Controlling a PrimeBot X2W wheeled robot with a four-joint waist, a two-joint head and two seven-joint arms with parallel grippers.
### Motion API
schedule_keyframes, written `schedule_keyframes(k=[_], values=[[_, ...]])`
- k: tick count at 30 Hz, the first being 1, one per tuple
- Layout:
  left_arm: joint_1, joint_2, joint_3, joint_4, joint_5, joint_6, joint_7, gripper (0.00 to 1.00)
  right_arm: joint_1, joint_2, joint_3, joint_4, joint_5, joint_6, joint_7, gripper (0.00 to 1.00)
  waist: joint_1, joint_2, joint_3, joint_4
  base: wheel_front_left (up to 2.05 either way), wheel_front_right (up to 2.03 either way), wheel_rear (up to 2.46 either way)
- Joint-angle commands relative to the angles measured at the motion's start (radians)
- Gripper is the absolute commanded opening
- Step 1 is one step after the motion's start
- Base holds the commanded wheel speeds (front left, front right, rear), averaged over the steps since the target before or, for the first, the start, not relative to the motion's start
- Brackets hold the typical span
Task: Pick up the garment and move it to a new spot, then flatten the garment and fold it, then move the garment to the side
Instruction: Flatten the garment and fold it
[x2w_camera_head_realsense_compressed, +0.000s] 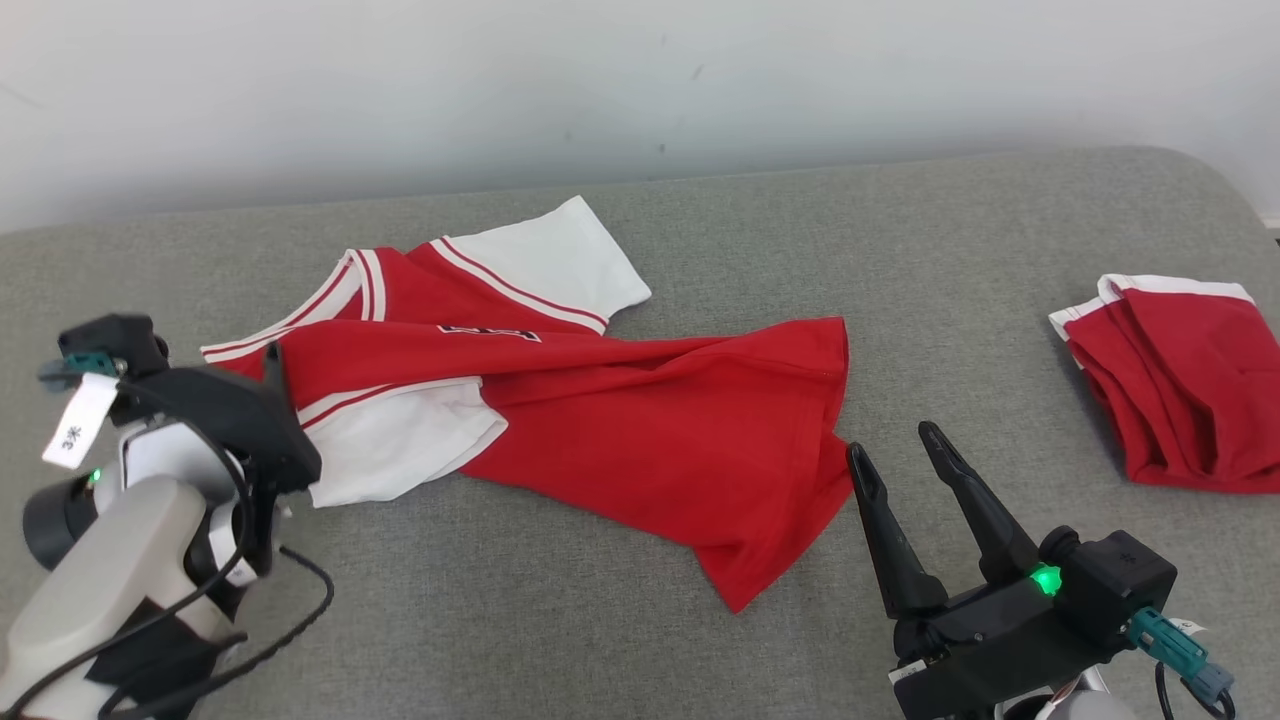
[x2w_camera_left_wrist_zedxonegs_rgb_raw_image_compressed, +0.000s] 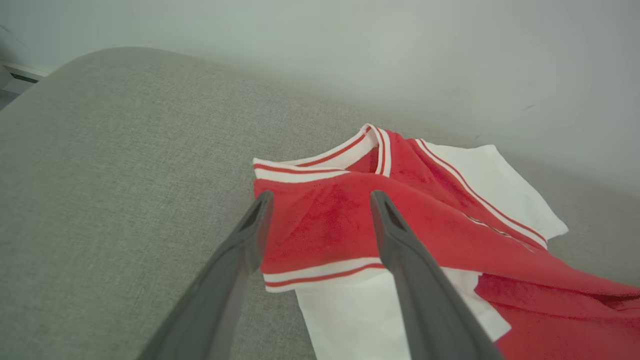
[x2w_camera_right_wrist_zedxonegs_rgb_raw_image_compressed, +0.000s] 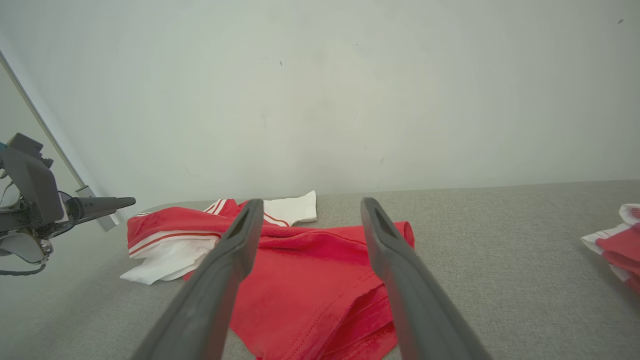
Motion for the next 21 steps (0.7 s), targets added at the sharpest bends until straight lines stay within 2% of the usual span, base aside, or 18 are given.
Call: schedule_keyframes(k=[1,16,21], values=[[0.013,0.012,0.0,-0.009,-0.006,0.006,0.004,1.0,0.005,-0.001,-0.002,-0.002,0.003,-0.002,-0.003,1.0,0.0,-0.0001,0.001,0.003,0.0,0.0,0.0],[0.218,0.082,-0.033,-0.204,-0.068,0.091,0.166,1.0,0.006,-0.001,-0.004,-0.009,-0.003,-0.002,-0.006,1.0,0.0,-0.0001,0.017,0.017,0.0,0.0,0.0],[0.242,0.091,-0.039,-0.25,-0.078,0.072,0.178,1.0,0.004,-0.001,-0.002,-0.009,-0.004,-0.002,-0.005,1.0,0.0,-0.0001,0.02,0.017,0.0,0.0,0.0]])
